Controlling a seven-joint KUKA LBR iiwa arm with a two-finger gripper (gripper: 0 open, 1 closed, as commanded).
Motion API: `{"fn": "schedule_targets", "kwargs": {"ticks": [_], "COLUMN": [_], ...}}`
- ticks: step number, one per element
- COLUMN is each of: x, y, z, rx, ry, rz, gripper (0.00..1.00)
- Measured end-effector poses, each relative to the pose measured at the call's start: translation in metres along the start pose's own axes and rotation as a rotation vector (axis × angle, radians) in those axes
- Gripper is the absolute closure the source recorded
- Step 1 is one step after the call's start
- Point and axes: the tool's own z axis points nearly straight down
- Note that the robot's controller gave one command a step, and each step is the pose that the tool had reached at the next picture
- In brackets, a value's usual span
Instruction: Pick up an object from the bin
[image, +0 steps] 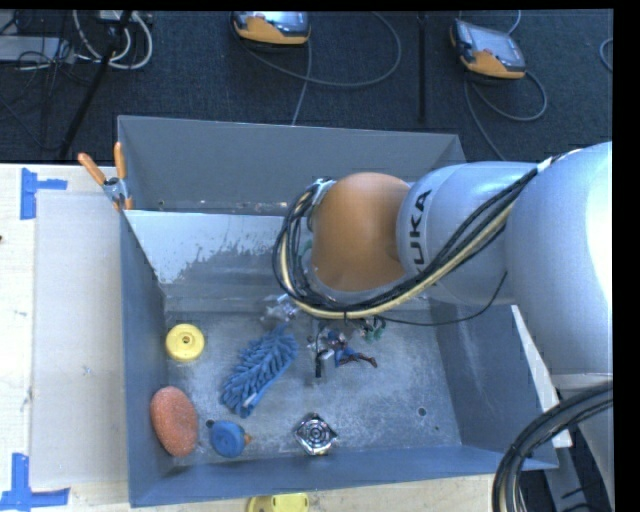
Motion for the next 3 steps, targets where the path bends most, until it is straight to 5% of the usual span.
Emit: {"fn": "schedule_targets", "kwargs": {"ticks": [1,2,3], "x": [-0.039,-0.039,-0.042], "y": [0.04,0.04,0.031], "z": [0.001,0.001,-0.132], "rx": [-0.002,-0.002,-0.001], "ry": [-0.003,-0.003,-0.004], "rz": [-0.201,-0.2,-0.242], "gripper": [1.0,1.0,1.0]}}
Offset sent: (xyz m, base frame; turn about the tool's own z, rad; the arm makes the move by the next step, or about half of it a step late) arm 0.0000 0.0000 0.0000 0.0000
